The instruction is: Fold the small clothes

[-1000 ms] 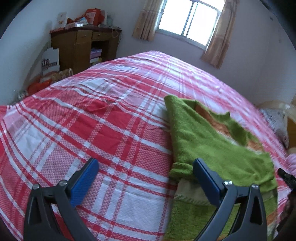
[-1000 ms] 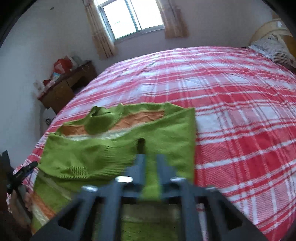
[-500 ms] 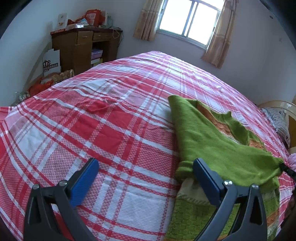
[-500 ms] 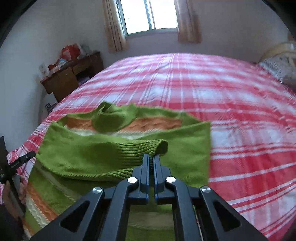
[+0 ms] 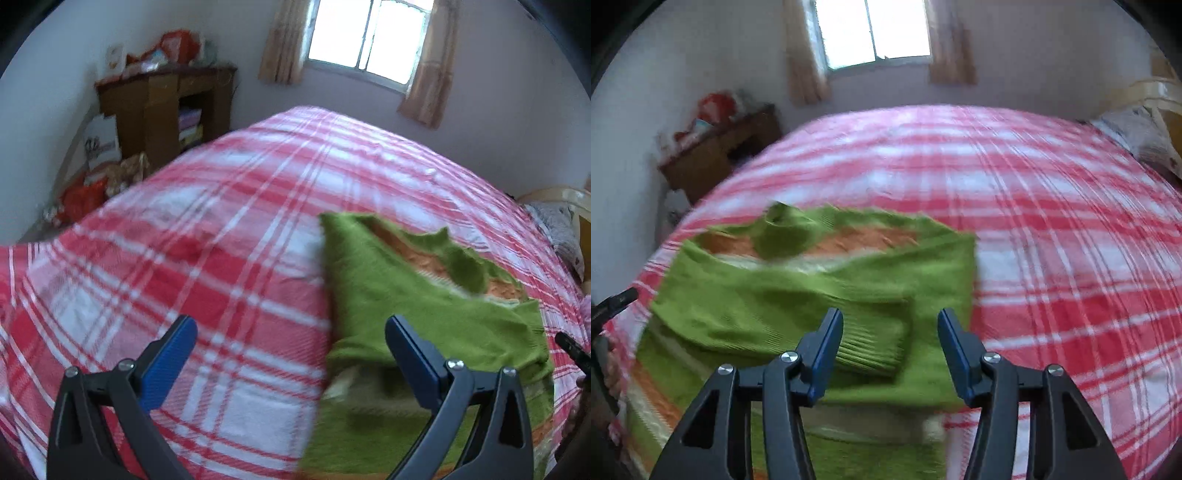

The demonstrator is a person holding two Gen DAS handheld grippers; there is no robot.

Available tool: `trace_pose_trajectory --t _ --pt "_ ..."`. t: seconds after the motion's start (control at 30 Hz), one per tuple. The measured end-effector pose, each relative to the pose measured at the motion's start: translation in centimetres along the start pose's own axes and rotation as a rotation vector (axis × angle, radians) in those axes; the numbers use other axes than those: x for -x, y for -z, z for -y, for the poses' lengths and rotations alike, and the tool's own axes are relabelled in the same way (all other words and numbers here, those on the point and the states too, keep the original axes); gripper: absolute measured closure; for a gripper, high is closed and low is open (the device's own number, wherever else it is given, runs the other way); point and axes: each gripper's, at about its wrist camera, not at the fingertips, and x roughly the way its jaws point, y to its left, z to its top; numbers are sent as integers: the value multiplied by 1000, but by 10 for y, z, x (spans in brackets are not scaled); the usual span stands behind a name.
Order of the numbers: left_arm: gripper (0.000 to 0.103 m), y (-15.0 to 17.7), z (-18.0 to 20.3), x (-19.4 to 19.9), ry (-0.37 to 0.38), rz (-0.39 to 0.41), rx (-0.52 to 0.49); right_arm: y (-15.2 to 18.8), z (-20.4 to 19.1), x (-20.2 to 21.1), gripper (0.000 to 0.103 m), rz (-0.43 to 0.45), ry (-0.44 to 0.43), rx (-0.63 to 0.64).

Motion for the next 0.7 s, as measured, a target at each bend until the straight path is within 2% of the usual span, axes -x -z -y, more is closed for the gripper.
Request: trace_pose_trajectory --t 0.07,0.13,0.17,0.23,0.27,0.3,0.4,0.7 --pt "0 -1 15 -4 -18 -9 -39 -1 -14 -2 49 6 -57 30" --pt "0 6 26 -17 -80 -42 -87 2 -26 -16 49 -37 -114 41" --pt "0 11 27 -22 -99 -55 -102 7 -31 -25 49 -71 -127 52" --pt "0 24 24 -35 -169 -91 -135 20 -33 -38 49 -125 -98 69" --pt "0 30 19 -41 -165 -117 -133 28 -32 -43 49 -137 -94 73" --pt "0 29 14 -39 -140 -121 -113 32 -31 -40 49 -113 -96 86" --pt "0 30 10 -39 -122 -139 -99 35 -29 -37 48 -125 -103 88" --pt "0 32 11 -36 -114 -112 -95 42 -34 -34 48 -97 -60 118"
